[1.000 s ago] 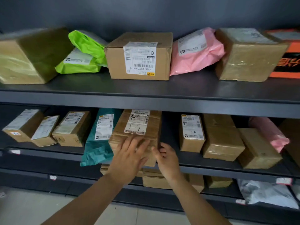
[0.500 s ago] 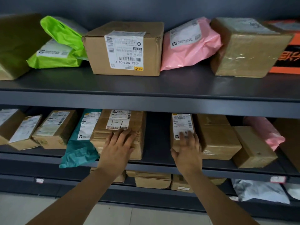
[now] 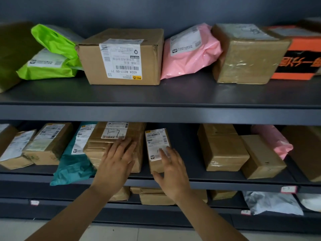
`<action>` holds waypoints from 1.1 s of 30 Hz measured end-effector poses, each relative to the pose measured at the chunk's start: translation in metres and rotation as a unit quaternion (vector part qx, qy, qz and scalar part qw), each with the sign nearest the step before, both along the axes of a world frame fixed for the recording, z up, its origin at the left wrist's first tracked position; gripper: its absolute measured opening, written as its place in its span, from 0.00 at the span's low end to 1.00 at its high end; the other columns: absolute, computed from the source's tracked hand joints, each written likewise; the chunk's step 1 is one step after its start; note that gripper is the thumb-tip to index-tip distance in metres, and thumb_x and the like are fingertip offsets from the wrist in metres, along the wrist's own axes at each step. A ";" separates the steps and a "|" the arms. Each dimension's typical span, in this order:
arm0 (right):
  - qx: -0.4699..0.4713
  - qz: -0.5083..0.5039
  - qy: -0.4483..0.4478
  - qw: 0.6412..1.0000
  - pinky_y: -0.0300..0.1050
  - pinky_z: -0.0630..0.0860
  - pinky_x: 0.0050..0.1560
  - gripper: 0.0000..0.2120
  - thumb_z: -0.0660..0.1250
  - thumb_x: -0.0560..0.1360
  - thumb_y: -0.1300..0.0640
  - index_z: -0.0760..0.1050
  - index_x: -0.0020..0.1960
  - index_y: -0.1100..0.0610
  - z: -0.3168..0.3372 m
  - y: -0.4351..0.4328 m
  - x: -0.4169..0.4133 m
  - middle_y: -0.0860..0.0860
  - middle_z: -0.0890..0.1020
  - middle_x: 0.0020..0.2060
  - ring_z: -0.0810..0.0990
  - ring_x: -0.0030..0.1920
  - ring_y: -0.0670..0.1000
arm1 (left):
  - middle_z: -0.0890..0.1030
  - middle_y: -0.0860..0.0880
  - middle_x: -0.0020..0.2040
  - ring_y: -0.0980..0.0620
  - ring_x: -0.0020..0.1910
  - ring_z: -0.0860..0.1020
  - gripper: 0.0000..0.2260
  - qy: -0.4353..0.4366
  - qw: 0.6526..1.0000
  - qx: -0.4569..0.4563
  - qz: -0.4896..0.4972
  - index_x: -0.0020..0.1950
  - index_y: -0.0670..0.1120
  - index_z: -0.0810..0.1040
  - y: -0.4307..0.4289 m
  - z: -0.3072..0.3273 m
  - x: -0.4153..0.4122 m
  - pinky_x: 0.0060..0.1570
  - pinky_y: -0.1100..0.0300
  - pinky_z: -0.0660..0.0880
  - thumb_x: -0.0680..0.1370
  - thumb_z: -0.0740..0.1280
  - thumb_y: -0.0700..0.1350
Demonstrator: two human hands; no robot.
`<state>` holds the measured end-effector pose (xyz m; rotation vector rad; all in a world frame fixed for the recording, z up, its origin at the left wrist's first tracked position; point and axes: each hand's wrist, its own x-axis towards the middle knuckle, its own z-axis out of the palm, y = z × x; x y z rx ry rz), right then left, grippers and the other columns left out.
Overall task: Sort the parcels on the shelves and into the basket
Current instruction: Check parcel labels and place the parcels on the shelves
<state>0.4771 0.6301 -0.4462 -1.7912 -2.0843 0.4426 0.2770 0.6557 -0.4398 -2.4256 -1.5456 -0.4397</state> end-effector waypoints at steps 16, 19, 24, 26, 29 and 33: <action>-0.102 -0.278 -0.090 0.951 0.60 0.48 0.73 0.40 0.52 0.69 0.25 0.50 0.76 0.42 0.006 0.010 0.162 0.57 0.46 0.76 0.46 0.74 0.65 | 0.78 0.47 0.62 0.45 0.66 0.67 0.26 0.121 0.983 -0.066 -0.118 0.63 0.44 0.79 0.014 -0.031 0.093 0.65 0.45 0.69 0.66 0.76 0.49; -0.108 -0.289 -0.066 0.949 0.60 0.55 0.71 0.40 0.55 0.69 0.26 0.54 0.74 0.45 0.010 0.013 0.149 0.59 0.48 0.75 0.52 0.73 0.65 | 0.76 0.47 0.64 0.45 0.68 0.65 0.22 0.134 0.982 -0.055 -0.120 0.63 0.43 0.78 0.014 -0.035 0.085 0.68 0.47 0.63 0.71 0.69 0.49; -0.082 -0.303 0.003 0.949 0.58 0.67 0.64 0.37 0.66 0.66 0.33 0.61 0.68 0.49 0.011 0.006 0.124 0.61 0.53 0.72 0.58 0.67 0.64 | 0.60 0.50 0.76 0.50 0.76 0.46 0.28 0.028 0.973 -0.196 -0.123 0.73 0.47 0.66 0.010 -0.022 0.091 0.73 0.52 0.45 0.75 0.59 0.56; -0.066 -0.295 -0.014 0.953 0.58 0.65 0.65 0.40 0.68 0.64 0.33 0.60 0.69 0.48 0.010 -0.001 0.117 0.60 0.54 0.72 0.58 0.68 0.64 | 0.52 0.53 0.77 0.55 0.75 0.40 0.29 -0.021 0.966 -0.223 -0.127 0.76 0.49 0.58 0.008 -0.015 0.091 0.72 0.59 0.37 0.78 0.59 0.57; 0.033 -0.245 -0.128 0.960 0.63 0.68 0.61 0.49 0.76 0.54 0.36 0.63 0.70 0.51 0.014 -0.009 0.109 0.63 0.64 0.68 0.64 0.65 0.67 | 0.56 0.54 0.77 0.59 0.75 0.42 0.28 -0.053 0.969 -0.206 -0.125 0.76 0.49 0.57 0.003 -0.007 0.094 0.71 0.63 0.37 0.79 0.55 0.59; 0.096 -0.148 -0.220 0.960 0.65 0.71 0.56 0.51 0.82 0.46 0.45 0.71 0.67 0.54 0.008 -0.021 0.102 0.64 0.72 0.62 0.71 0.59 0.66 | 0.62 0.52 0.75 0.61 0.73 0.47 0.33 -0.081 0.969 -0.196 -0.130 0.76 0.48 0.59 -0.005 0.001 0.104 0.71 0.65 0.42 0.74 0.44 0.62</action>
